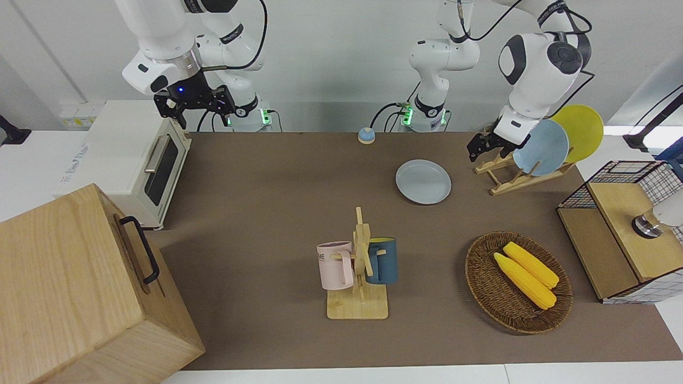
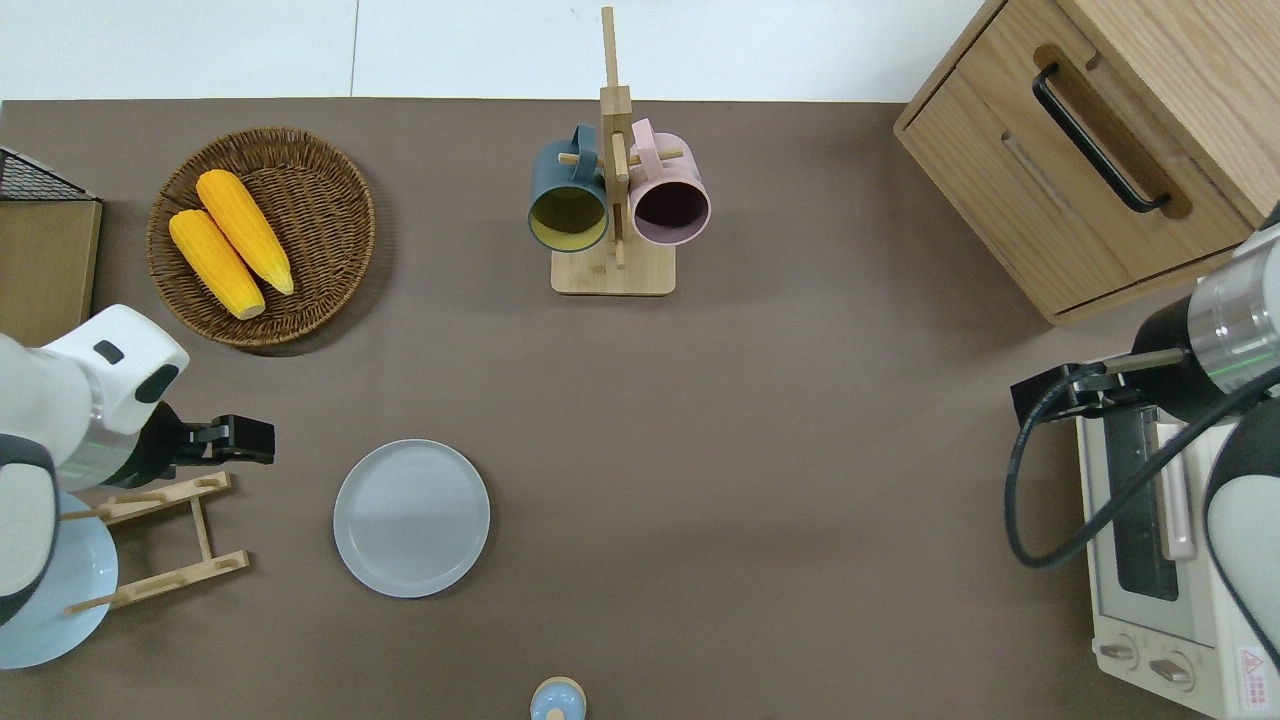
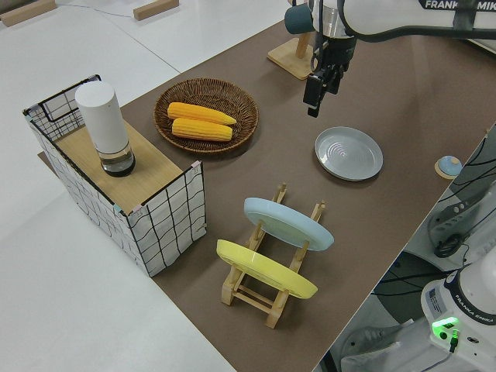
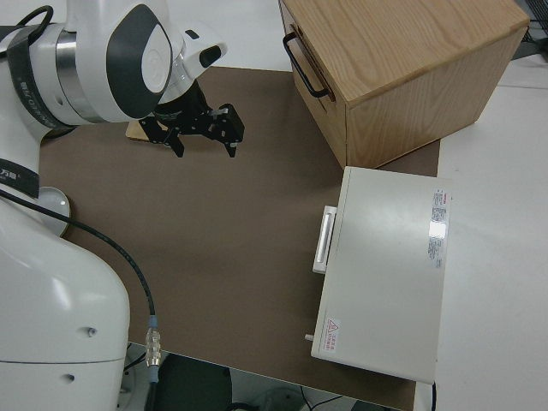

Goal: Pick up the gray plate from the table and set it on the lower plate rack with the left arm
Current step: 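Move the left gripper toward the gray plate on the table, then grasp the gray plate's edge nearest the rack with the left gripper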

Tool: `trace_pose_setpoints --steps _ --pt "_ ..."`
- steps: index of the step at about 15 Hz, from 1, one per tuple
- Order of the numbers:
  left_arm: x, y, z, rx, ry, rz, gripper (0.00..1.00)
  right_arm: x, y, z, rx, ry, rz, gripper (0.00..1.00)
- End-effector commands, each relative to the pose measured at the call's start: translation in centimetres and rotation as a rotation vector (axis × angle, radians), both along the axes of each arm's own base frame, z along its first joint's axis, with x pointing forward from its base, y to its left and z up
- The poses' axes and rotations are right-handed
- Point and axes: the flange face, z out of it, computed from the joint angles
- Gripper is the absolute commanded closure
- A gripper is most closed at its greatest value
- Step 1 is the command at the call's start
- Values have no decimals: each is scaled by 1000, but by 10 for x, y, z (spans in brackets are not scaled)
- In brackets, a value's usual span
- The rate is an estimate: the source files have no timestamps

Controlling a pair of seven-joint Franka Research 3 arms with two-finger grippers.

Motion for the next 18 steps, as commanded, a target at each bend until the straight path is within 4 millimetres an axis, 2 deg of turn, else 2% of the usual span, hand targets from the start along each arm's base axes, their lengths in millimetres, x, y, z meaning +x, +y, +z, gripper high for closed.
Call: trace_pose_setpoints --steps 1,4,8,13,16,18 --pt "-25 -23 -57 -10 -29 -21 2 -2 -2 5 -9 1 -16 17" --pt "-35 -26 -84 -6 -10 -29 2 -2 -2 5 -9 1 -16 17" --pt "-51 -25 -131 -12 -8 -17 5 -2 -2 5 -9 1 -16 17" --pt "-56 -24 -166 -43 59 23 17 -2 -2 5 -9 1 -16 17" --pt "-55 -24 -181 -59 78 47 78 -2 -2 5 -9 1 -16 17" --pt "-54 -24 -190 -59 88 52 275 -2 -2 5 -9 1 -16 17"
